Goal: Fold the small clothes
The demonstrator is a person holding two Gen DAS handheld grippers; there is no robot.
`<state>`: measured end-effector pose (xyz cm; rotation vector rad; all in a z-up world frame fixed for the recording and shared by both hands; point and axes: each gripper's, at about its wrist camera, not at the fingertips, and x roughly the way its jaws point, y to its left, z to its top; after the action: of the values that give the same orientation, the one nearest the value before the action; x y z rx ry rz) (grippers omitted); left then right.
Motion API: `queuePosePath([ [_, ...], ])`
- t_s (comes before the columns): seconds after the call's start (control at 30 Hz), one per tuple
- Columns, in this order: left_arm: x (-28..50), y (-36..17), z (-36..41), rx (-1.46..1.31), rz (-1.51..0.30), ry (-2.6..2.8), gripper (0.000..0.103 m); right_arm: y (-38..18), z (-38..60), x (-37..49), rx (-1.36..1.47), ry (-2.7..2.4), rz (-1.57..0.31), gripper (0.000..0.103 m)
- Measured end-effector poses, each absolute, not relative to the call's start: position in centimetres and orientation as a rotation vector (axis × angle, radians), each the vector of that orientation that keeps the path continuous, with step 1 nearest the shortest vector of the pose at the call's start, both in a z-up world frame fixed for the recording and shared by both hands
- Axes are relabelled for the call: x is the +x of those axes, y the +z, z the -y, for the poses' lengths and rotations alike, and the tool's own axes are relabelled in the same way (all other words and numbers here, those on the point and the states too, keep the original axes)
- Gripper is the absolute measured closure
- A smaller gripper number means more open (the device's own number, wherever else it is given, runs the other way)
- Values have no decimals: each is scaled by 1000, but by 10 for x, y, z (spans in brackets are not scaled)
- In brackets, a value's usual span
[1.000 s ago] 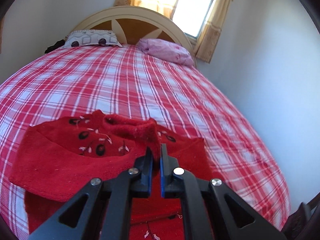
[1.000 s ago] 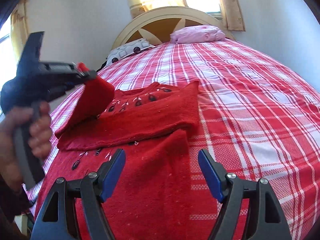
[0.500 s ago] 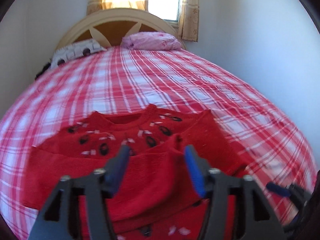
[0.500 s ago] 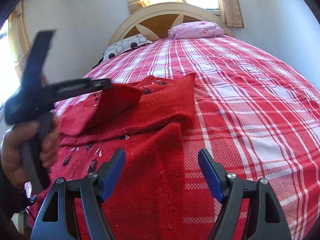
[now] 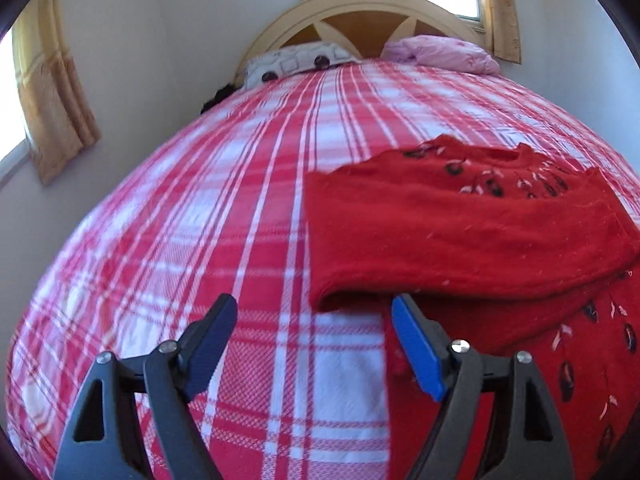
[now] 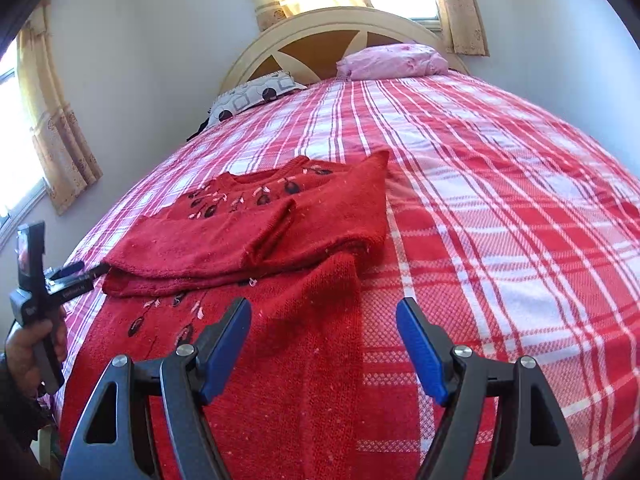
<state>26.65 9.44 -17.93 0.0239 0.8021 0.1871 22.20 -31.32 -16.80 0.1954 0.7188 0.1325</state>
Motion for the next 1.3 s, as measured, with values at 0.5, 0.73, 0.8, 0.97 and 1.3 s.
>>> queuePosePath([
  [0.5,270,-178,-98,-109,-822,130,20,-143,289,264,170,196,-795,28],
  [0.73,265,-182,-89,-75,-839,99,14,-152,281,285,212,218,-843,28],
  [0.8,277,-185,-88,-48,-842,119,13,-155,278,294,223,228,-862,28],
  [0.97,278,-176,-90,-107,-830,108,12,-157,275,310,246,236,-878,32],
  [1.3,252,-176,-102,-112,-822,114,2,-174,254,328,233,268,-929,36],
])
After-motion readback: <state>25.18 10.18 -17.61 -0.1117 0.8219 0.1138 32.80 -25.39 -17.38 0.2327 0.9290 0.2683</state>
